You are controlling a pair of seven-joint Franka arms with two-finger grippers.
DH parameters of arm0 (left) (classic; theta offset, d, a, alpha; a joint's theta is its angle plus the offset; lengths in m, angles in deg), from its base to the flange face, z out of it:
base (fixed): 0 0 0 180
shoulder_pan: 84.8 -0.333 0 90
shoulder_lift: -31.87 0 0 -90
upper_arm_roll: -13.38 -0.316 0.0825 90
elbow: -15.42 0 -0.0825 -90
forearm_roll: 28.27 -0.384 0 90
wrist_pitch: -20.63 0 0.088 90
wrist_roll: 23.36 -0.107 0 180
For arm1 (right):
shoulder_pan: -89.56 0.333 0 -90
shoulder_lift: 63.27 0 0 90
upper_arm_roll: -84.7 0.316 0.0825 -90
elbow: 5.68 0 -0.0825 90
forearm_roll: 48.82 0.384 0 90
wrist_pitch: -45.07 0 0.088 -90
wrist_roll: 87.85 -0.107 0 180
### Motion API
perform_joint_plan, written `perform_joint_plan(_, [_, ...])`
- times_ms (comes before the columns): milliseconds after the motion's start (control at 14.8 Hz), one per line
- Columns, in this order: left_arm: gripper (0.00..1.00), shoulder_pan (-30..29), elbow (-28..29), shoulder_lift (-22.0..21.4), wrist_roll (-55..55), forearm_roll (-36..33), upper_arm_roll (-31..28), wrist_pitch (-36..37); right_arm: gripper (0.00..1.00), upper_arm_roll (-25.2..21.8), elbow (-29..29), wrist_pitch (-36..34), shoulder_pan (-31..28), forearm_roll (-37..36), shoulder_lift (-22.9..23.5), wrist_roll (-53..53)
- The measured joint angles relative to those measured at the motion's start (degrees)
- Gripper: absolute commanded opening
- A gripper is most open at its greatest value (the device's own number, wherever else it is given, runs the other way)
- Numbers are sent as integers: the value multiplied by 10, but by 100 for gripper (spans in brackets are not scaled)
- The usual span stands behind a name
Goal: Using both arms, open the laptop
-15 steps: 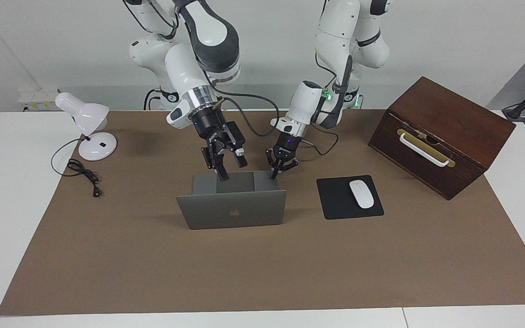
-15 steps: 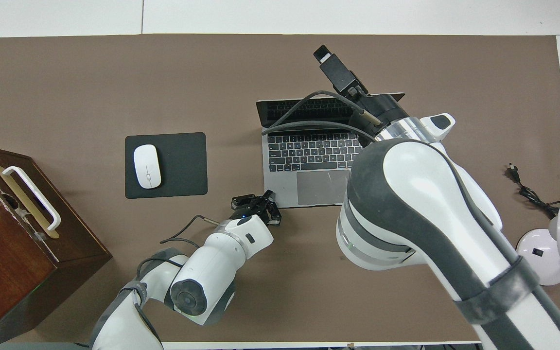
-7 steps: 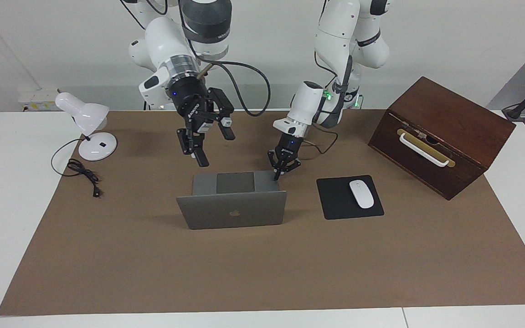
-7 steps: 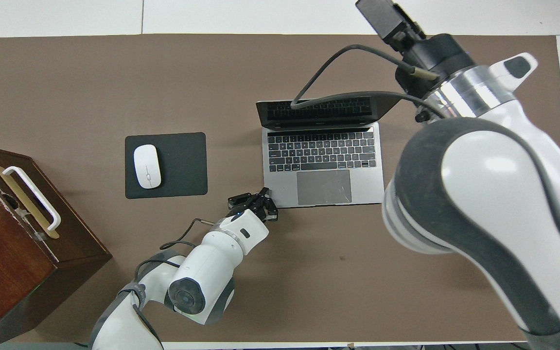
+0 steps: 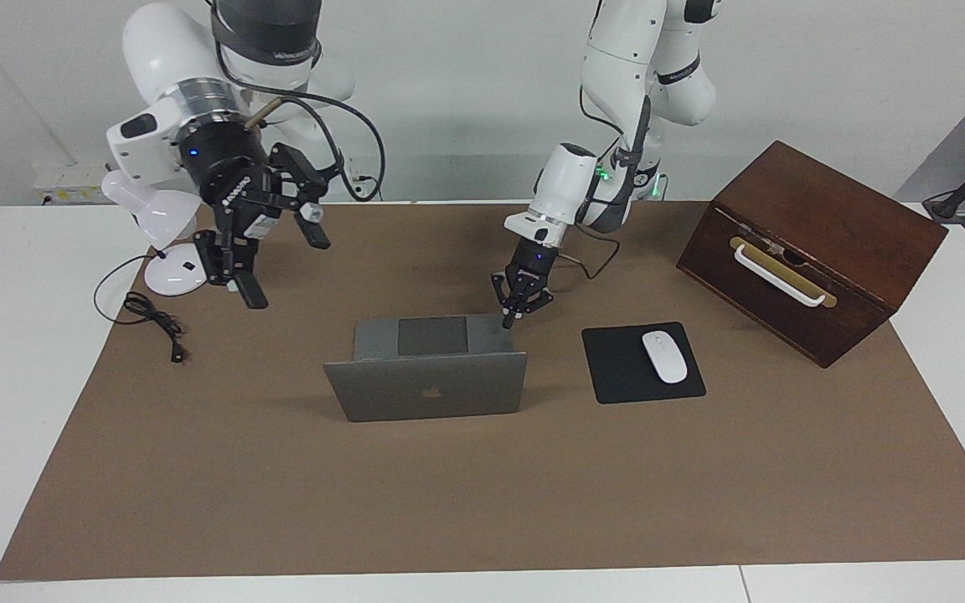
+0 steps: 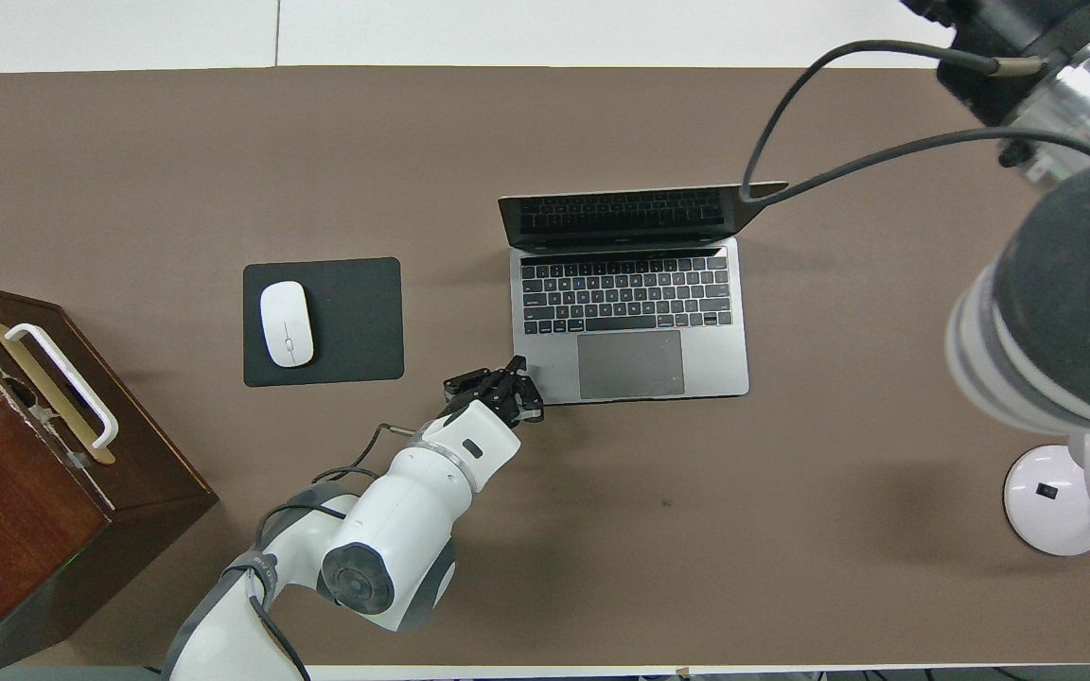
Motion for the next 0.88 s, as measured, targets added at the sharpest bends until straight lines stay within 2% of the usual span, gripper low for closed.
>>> perform_joint_plan(203, [0, -9, 0, -27, 3, 0, -1, 59, 100, -2, -2, -112, -55, -119, -27, -38])
perform_joint_plan(406, [0, -32, -1, -77, 1, 0, -2, 140, 100, -2, -10, -233, -96, -241, -60, -75])
perform_joint_plan(610, [0, -60, -2, -121, -20, 0, -3, 216, 100, -2, -49, -386, -135, -329, -80, -91])
perform_joint_plan(881, [0, -104, -4, -149, -68, 0, -4, 280, 100, -2, -100, -555, -159, -431, -85, -126])
